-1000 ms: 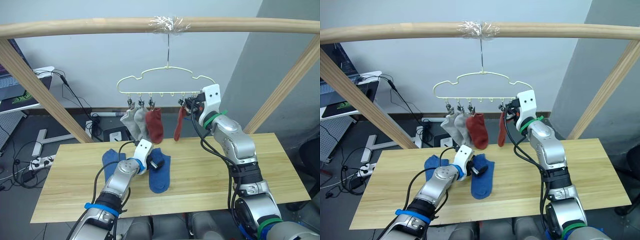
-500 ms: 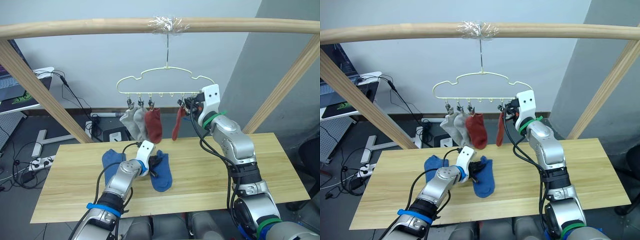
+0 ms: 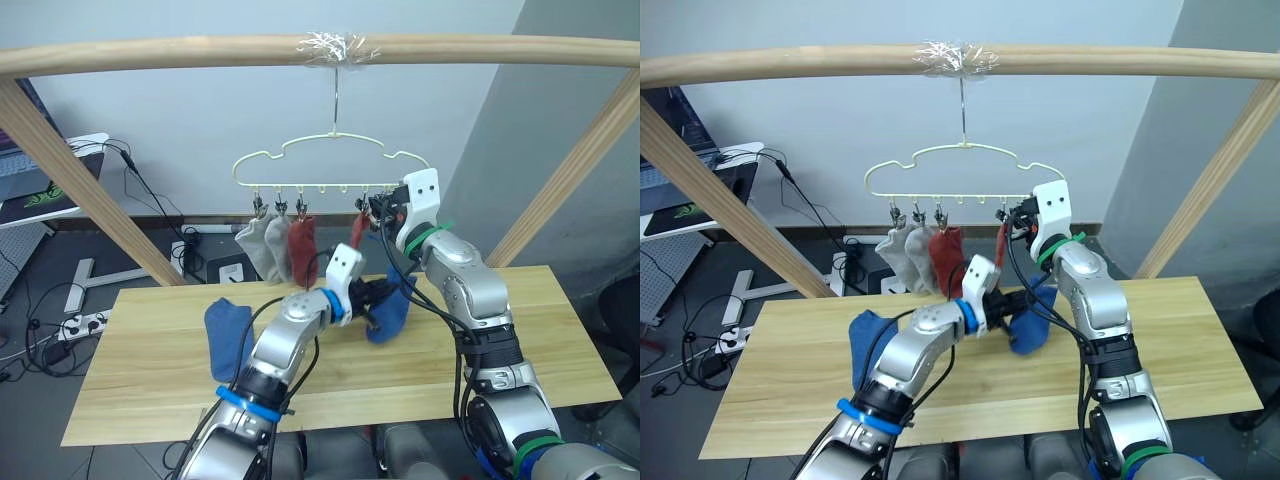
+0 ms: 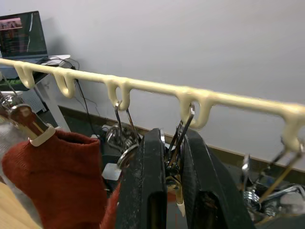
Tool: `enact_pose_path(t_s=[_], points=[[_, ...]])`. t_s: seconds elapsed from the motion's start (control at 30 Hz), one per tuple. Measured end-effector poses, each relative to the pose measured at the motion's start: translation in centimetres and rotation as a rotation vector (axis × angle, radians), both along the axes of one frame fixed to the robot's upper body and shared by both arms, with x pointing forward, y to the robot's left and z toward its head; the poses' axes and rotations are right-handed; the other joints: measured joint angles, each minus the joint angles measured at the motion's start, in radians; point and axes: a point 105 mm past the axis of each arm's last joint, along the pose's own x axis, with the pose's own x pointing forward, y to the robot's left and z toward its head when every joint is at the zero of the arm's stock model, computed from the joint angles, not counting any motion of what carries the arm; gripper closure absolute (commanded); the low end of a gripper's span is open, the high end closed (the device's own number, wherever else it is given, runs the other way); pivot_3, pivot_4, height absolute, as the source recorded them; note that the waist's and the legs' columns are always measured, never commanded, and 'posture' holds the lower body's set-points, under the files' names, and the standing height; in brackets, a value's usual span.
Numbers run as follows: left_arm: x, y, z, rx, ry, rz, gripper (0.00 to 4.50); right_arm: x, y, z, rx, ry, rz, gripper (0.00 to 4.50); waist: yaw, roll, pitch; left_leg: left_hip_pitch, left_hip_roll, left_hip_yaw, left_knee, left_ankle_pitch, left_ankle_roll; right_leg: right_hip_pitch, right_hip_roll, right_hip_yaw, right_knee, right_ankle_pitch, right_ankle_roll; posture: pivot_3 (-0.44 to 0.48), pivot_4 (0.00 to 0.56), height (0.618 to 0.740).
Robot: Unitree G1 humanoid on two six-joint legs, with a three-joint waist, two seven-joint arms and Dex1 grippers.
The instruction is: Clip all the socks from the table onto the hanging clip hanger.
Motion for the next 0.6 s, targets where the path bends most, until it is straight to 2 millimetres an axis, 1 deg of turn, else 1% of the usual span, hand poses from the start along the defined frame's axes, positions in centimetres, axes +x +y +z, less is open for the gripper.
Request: enact_pose_path(t_s=[0.07, 0.13, 0.23, 0.37, 0.6], points=[[1.7, 0.2, 0.8, 0.008, -0.043, 0.079, 4.5, 0.0, -0.1, 0.0, -0.002, -0.001, -0.001, 4.43, -0.002, 0.0, 0.0, 0.0, 0.0, 0.0, 0.0, 0.0, 0.0, 0.0, 0.001, 0.0, 0.0, 0.0, 0.0, -0.086, 0.171, 0.737], [3.2, 0.8, 1.2, 0.02, -0.073, 0.156, 4.5, 0.0, 0.0, 0.0, -0.001, -0.001, -0.001, 4.43, -0.002, 0.0, 0.0, 0.0, 0.0, 0.0, 0.0, 0.0, 0.0, 0.0, 0.001, 0.0, 0.0, -0.001, 0.001, -0.091, 0.17, 0.737], [4.7, 1.8, 1.6, 0.019, -0.102, 0.233, 4.5, 0.0, -0.1, 0.0, -0.002, -0.001, -0.001, 4.43, 0.0, 0.0, 0.0, -0.001, 0.0, 0.0, 0.0, 0.0, 0.0, 0.0, 0.0, 0.0, -0.001, 0.0, 0.0, -0.095, 0.168, 0.737], [5.5, 2.2, 2.5, 0.005, -0.126, 0.265, 4.5, 0.0, -0.1, 0.1, -0.002, -0.002, -0.001, 4.43, 0.001, 0.0, 0.0, -0.002, -0.001, 0.0, 0.0, 0.0, 0.0, 0.0, -0.001, -0.001, -0.001, 0.0, 0.0, -0.095, 0.164, 0.737], [5.5, 2.2, 2.7, 0.0, -0.131, 0.254, 4.5, 0.0, -0.1, 0.0, -0.001, -0.001, -0.002, 4.43, 0.001, 0.0, 0.0, -0.002, -0.001, 0.0, 0.0, 0.0, 0.0, 0.0, -0.001, -0.001, 0.0, 0.0, 0.0, -0.092, 0.166, 0.737]])
